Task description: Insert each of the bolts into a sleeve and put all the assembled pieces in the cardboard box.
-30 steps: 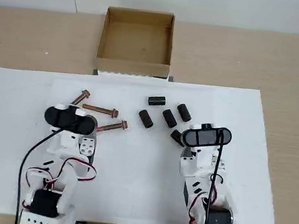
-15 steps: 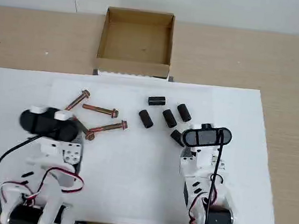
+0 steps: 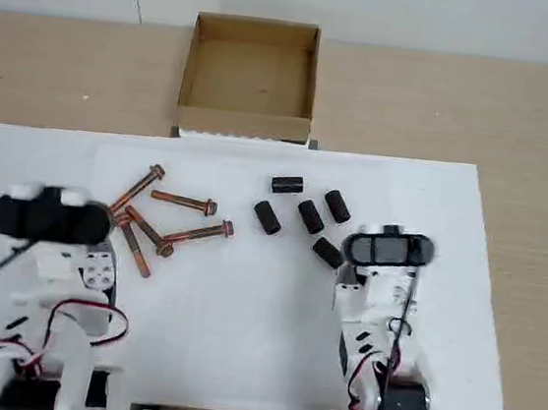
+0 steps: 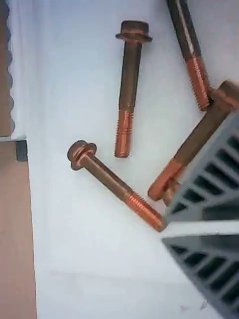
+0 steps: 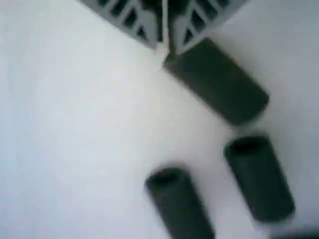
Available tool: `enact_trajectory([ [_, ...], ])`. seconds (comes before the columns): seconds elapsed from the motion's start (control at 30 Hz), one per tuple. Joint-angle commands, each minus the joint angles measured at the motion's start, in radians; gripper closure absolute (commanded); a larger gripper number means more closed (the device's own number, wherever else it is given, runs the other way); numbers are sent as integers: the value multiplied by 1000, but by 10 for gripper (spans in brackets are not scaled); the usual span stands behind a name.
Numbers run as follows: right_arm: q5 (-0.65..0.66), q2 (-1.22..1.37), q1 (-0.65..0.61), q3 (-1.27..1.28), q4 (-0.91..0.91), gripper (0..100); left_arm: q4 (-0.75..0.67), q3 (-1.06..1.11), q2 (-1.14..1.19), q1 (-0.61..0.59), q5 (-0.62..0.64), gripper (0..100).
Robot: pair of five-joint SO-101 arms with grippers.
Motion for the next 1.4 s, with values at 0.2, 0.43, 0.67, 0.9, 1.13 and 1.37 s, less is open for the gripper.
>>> enact_trajectory([
  [0.2,-18,19,10,-330,211,995,12,-418,503,38,157,995],
  [0.43,-14,280,8,-548,266,995,18,-453,595,91,209,995],
  [0.67,-12,757,8,-847,355,995,18,-453,669,89,178,995],
  [0.9,-12,1221,7,-1215,472,995,18,-453,772,87,-118,995],
  [1.13,180,1577,7,-1574,553,995,40,-463,919,92,-144,995],
  [1.37,322,1819,-44,-1789,555,992,40,-484,1020,92,-146,995],
])
